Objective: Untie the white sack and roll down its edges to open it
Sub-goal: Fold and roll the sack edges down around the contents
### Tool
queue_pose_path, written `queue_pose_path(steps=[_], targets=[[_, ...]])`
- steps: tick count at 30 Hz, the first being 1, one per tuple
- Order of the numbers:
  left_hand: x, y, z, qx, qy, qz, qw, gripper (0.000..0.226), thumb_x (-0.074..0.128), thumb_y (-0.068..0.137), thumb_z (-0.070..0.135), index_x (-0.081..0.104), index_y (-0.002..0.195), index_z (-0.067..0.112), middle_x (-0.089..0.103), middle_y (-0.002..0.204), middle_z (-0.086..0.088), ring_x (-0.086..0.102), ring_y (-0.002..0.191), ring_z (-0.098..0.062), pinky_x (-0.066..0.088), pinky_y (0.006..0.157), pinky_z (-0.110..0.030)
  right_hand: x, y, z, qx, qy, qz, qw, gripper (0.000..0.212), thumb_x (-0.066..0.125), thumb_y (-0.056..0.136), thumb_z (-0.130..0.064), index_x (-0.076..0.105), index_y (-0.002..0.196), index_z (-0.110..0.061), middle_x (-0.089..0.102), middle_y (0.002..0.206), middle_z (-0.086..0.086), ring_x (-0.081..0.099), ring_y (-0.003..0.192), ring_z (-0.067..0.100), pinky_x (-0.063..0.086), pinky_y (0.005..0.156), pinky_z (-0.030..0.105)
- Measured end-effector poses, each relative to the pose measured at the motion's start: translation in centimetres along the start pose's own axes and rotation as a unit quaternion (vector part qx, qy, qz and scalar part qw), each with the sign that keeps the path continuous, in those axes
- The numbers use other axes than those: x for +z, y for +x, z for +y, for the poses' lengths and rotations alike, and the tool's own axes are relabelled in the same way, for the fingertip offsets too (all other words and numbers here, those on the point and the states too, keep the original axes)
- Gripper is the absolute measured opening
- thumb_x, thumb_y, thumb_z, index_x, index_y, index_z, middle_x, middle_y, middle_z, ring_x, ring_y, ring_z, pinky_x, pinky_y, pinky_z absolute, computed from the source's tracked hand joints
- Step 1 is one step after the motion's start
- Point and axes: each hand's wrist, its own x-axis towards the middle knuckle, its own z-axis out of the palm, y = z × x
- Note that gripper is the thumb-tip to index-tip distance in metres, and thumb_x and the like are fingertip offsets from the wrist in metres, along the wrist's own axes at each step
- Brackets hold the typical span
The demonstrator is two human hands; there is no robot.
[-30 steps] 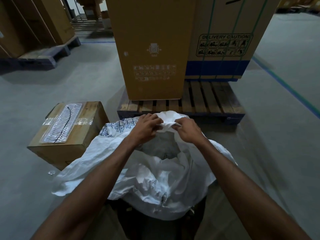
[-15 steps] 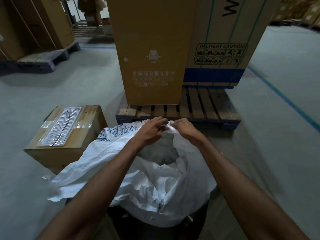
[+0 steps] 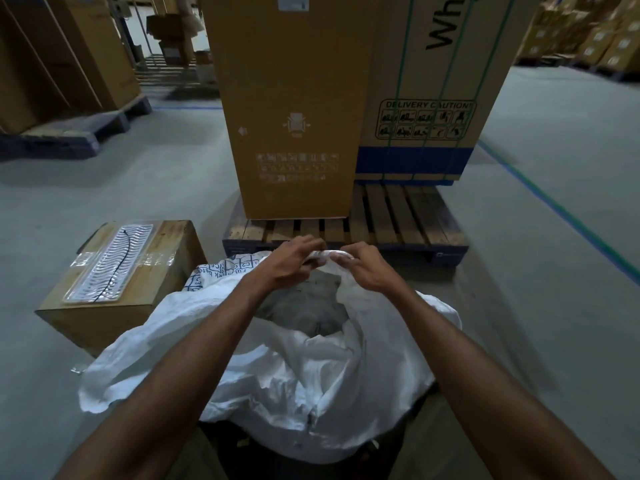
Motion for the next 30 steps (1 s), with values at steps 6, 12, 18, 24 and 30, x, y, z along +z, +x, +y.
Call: queue_pose_path(steps=[6,12,18,24,30], targets=[[-0.5,1.5,0.7,-0.102,-0.024,0.065,0.992,0.03,0.041,0.088,0.03,0.063,0.082,0.011,0.066,0.093,-0.014,0.055,0.081,-0.028,0.044,0.074,-0.044,0.9,-1.1,-0.9,0.001,-0.283,0.076,0.956,0.031,0.051,0.103,-0.047,0.06,0.115,-0.019,0.063,0.106,-0.002,0.061,0.096,0.022,0.049,0.084,0.042],[-0.3,2.2,1.7,-0.085,-0.056,0.015,0.995,0.047,0.048,0.095,0.053,0.063,0.119,0.016,0.059,0.113,0.0,0.055,0.101,-0.019,0.044,0.082,-0.038,0.2,-1.2,0.7,0.07,-0.037,0.118,0.99,0.043,0.042,0.107,-0.046,0.069,0.107,-0.013,0.07,0.1,0.01,0.066,0.086,0.025,0.052,0.076,0.04],[1.2,3.1,2.4,-0.039,0.028,0.003,0.999,0.03,0.044,0.106,0.031,0.064,0.094,0.012,0.059,0.093,-0.004,0.053,0.084,-0.022,0.044,0.075,-0.042,-0.4,-0.9,1.6,0.078,0.048,0.025,0.996,0.05,0.042,0.103,-0.06,0.071,0.102,-0.019,0.068,0.092,0.002,0.064,0.083,0.019,0.052,0.075,0.036],[0.9,4.8,2.6,-0.156,-0.053,0.059,0.985,0.048,0.045,0.084,0.046,0.071,0.076,0.006,0.063,0.07,-0.003,0.056,0.067,-0.025,0.044,0.068,-0.037,1.3,-2.2,2.7,0.07,-0.116,0.197,0.971,0.047,0.038,0.105,-0.053,0.067,0.109,-0.016,0.068,0.097,0.004,0.063,0.083,0.019,0.052,0.075,0.036],[2.4,4.5,3.4,0.049,0.058,-0.046,0.996,0.042,0.042,0.103,0.047,0.06,0.129,0.019,0.056,0.125,0.005,0.048,0.109,-0.014,0.042,0.089,-0.035,-1.0,-0.9,4.0,0.141,0.185,0.027,0.972,0.063,0.038,0.1,-0.068,0.07,0.102,-0.015,0.069,0.092,0.009,0.061,0.077,0.02,0.049,0.068,0.034]])
